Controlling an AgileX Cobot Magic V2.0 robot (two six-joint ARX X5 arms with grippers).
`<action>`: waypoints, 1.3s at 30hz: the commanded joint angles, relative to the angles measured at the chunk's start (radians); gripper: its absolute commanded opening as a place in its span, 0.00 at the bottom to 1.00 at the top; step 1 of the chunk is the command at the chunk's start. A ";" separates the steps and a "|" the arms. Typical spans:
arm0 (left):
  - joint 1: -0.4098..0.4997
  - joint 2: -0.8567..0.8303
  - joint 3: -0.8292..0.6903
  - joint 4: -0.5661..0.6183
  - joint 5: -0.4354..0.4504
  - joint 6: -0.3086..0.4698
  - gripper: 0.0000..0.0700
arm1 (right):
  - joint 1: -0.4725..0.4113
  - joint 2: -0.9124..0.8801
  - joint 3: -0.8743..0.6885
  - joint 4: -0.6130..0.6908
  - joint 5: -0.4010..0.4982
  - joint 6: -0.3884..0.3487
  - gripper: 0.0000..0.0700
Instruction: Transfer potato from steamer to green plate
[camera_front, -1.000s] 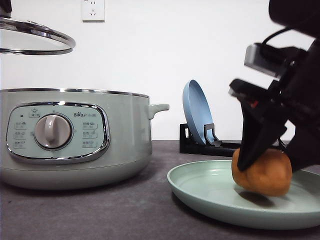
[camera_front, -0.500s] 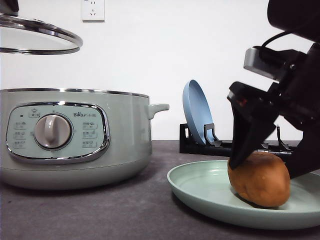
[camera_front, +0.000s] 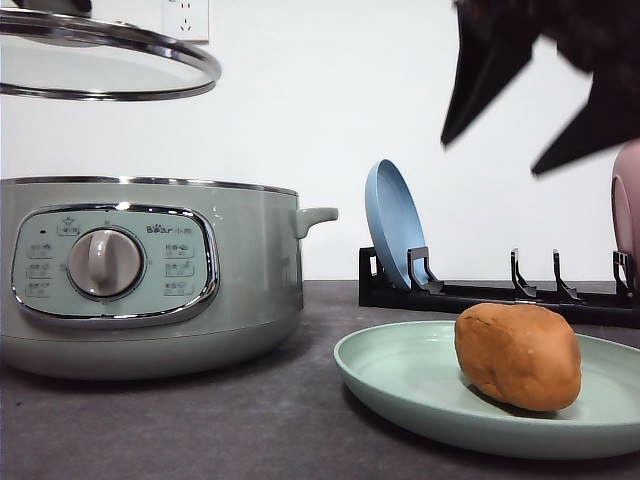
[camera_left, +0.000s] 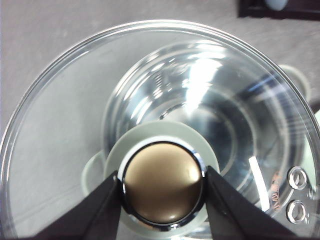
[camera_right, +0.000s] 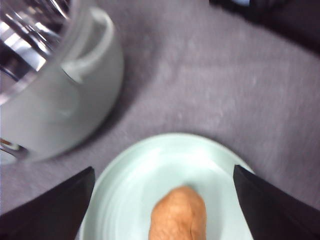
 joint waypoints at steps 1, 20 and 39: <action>-0.016 0.018 0.028 0.036 0.003 -0.006 0.00 | 0.005 -0.006 0.039 -0.006 0.004 -0.033 0.80; -0.087 0.192 0.028 0.139 0.003 -0.006 0.00 | 0.005 -0.087 0.119 -0.095 0.027 -0.079 0.80; -0.094 0.259 0.028 0.153 0.003 -0.006 0.00 | 0.005 -0.087 0.119 -0.095 0.059 -0.086 0.80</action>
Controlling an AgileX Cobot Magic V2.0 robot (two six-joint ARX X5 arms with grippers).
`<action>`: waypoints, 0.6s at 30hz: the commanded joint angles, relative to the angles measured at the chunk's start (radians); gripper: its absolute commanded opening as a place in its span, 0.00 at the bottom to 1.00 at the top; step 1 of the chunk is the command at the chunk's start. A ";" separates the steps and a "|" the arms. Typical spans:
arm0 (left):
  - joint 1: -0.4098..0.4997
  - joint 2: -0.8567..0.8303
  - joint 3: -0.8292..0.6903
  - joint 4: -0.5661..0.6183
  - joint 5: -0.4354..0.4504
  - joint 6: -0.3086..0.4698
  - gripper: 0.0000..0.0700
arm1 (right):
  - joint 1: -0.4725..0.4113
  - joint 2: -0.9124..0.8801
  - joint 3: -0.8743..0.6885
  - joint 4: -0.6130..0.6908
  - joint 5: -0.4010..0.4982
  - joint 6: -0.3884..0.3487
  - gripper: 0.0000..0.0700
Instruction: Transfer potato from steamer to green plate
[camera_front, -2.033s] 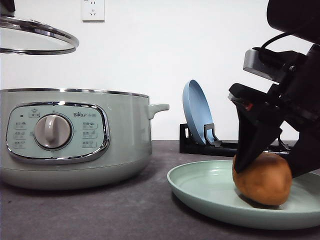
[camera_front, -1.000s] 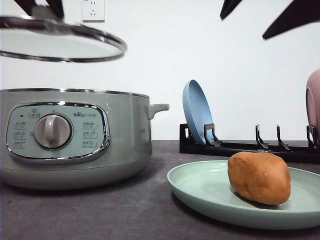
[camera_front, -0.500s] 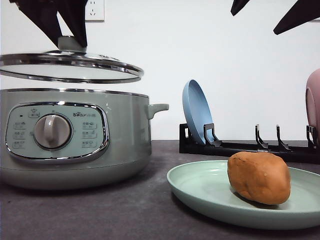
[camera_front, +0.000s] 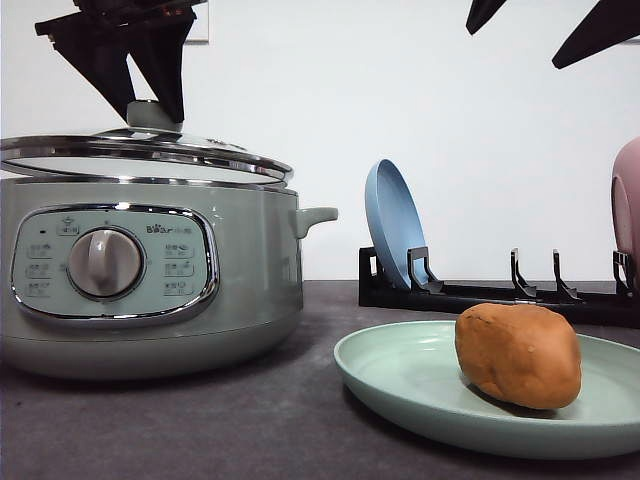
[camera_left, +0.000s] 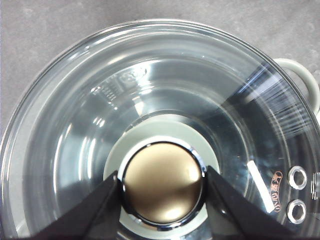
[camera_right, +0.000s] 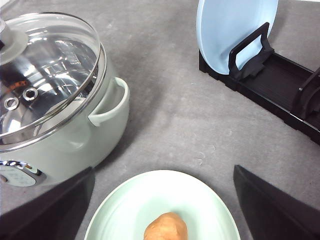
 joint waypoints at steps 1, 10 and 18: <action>-0.005 -0.001 0.028 0.029 0.002 -0.006 0.00 | 0.005 0.003 0.013 0.008 0.009 -0.012 0.80; -0.005 0.000 0.028 0.020 0.002 -0.006 0.00 | 0.005 0.003 0.013 0.008 0.022 -0.012 0.80; -0.005 0.002 0.024 0.005 0.002 -0.005 0.00 | 0.005 0.003 0.013 0.008 0.022 -0.012 0.80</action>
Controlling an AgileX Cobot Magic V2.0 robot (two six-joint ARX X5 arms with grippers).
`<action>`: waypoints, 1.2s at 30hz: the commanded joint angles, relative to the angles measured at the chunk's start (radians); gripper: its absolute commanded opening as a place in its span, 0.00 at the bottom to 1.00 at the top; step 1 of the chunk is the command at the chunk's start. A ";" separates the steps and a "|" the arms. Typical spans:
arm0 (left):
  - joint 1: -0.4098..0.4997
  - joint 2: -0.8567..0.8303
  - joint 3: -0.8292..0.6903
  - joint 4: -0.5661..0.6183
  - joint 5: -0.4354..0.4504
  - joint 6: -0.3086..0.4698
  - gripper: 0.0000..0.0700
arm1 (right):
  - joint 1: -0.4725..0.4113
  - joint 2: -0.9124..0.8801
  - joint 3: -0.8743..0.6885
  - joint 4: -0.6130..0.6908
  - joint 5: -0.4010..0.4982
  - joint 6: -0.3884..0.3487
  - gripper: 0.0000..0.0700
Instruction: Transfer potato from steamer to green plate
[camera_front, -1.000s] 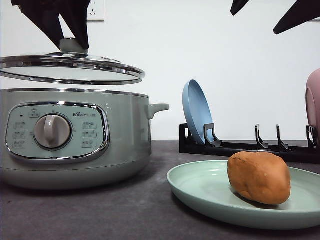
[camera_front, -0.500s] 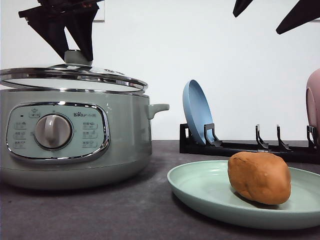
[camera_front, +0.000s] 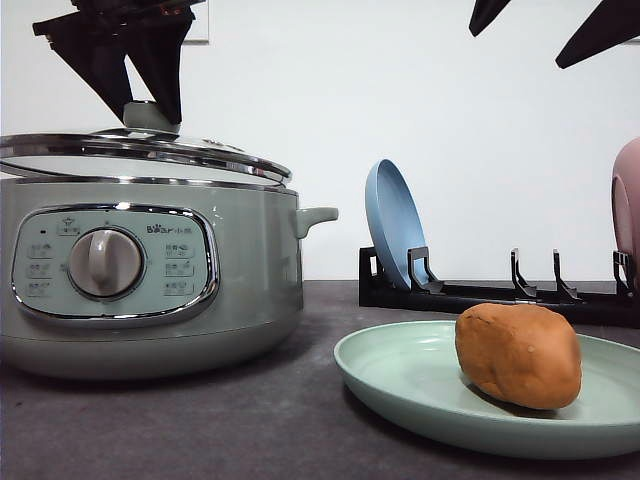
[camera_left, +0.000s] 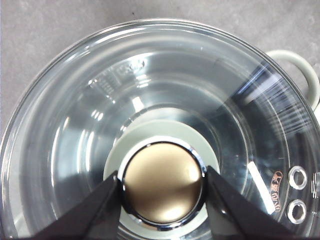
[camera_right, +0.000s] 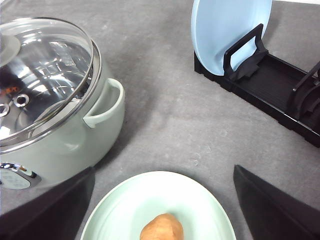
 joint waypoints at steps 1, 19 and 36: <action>-0.005 0.002 0.023 0.029 0.002 -0.006 0.00 | 0.005 0.003 0.013 0.008 0.004 -0.012 0.80; -0.005 0.003 0.022 0.030 0.036 -0.006 0.00 | 0.005 0.003 0.013 0.007 0.003 -0.012 0.80; -0.005 0.060 0.022 0.029 0.035 0.002 0.00 | 0.005 0.003 0.013 0.006 0.003 -0.012 0.80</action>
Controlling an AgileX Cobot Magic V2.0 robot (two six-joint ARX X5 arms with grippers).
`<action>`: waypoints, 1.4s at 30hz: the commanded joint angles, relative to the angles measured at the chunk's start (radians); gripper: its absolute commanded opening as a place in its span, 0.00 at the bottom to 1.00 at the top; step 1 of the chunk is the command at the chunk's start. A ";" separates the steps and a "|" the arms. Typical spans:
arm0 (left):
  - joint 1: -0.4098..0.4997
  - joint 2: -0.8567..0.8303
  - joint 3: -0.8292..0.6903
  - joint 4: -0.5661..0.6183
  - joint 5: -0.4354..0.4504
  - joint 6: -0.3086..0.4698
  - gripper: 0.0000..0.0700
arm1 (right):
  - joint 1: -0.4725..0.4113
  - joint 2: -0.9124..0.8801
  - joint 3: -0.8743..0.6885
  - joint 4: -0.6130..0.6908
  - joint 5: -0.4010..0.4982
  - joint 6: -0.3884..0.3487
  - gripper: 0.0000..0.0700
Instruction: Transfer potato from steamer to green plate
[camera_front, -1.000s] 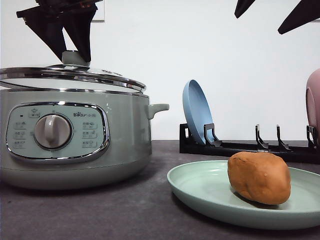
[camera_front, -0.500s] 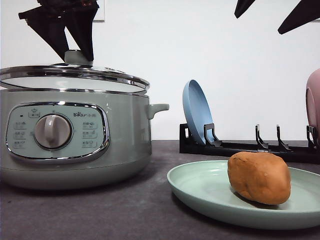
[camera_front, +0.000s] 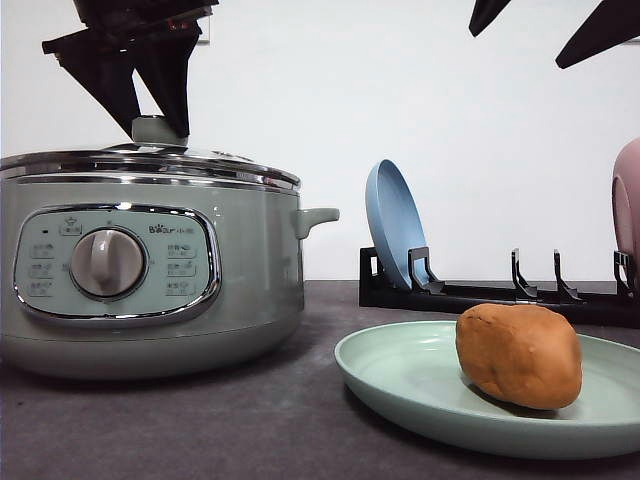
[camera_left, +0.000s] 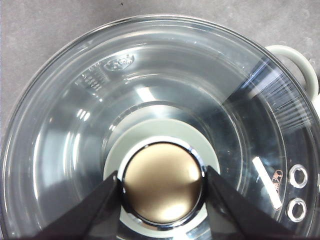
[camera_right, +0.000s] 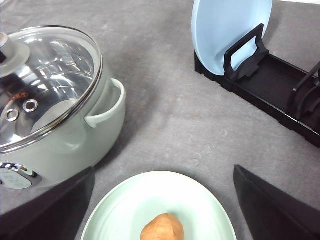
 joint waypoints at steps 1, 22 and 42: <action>-0.008 0.025 0.022 0.027 -0.004 0.011 0.00 | 0.005 0.003 0.013 0.007 0.003 -0.012 0.80; -0.008 0.025 0.022 0.046 -0.031 0.021 0.00 | 0.005 0.003 0.013 0.007 0.003 -0.012 0.80; -0.008 0.008 0.023 -0.003 -0.030 0.009 0.74 | 0.005 0.003 0.013 -0.005 -0.001 -0.012 0.80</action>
